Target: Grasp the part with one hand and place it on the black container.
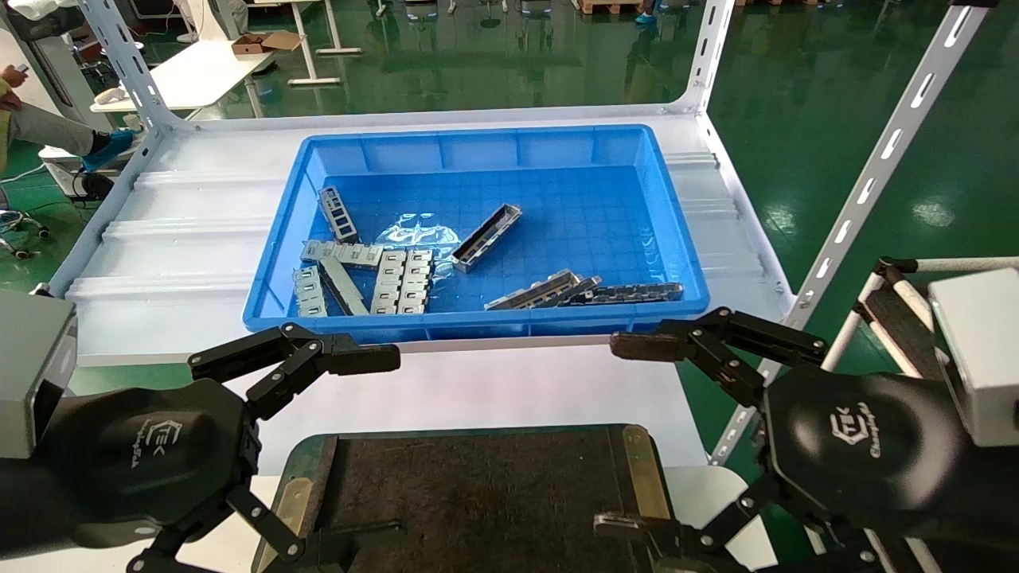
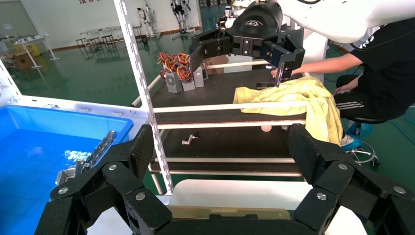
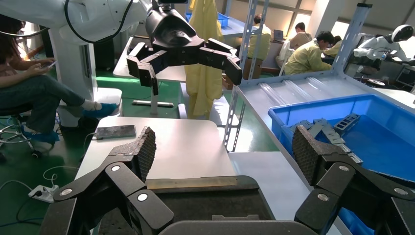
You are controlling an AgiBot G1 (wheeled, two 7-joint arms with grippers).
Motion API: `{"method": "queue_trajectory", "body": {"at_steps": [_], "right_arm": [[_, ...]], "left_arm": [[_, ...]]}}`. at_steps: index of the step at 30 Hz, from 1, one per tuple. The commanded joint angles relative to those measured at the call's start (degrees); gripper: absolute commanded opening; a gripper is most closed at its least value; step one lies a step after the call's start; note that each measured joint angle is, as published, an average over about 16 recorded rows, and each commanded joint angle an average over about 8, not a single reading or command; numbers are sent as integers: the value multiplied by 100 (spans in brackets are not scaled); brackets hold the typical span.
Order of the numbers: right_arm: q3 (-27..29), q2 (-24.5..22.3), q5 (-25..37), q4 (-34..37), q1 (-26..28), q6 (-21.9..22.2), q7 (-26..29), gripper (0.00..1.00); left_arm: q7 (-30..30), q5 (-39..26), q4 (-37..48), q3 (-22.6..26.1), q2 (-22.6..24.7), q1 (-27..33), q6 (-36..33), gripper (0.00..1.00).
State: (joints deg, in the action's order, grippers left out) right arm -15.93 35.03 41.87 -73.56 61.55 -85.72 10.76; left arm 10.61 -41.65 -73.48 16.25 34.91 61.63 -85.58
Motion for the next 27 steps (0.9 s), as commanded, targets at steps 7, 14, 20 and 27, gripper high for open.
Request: {"method": "queue_trajectory", "body": {"at_steps": [7, 14, 20, 27], "right_arm": [[0, -2, 0, 0, 0, 0, -2, 100], [-4, -2, 0, 1, 1, 1, -3, 100], [-6, -2, -1, 4, 3, -1, -5, 100], [-9, -3, -3, 6, 4, 0, -7, 100]], "left_arm": [[0, 0, 0, 0, 0, 0, 0, 100], [8, 9, 14, -9, 9, 2, 35, 100], [11, -36, 18, -8, 80, 29, 190, 100], [-21, -375, 105, 100, 287, 226, 494, 100]]}}
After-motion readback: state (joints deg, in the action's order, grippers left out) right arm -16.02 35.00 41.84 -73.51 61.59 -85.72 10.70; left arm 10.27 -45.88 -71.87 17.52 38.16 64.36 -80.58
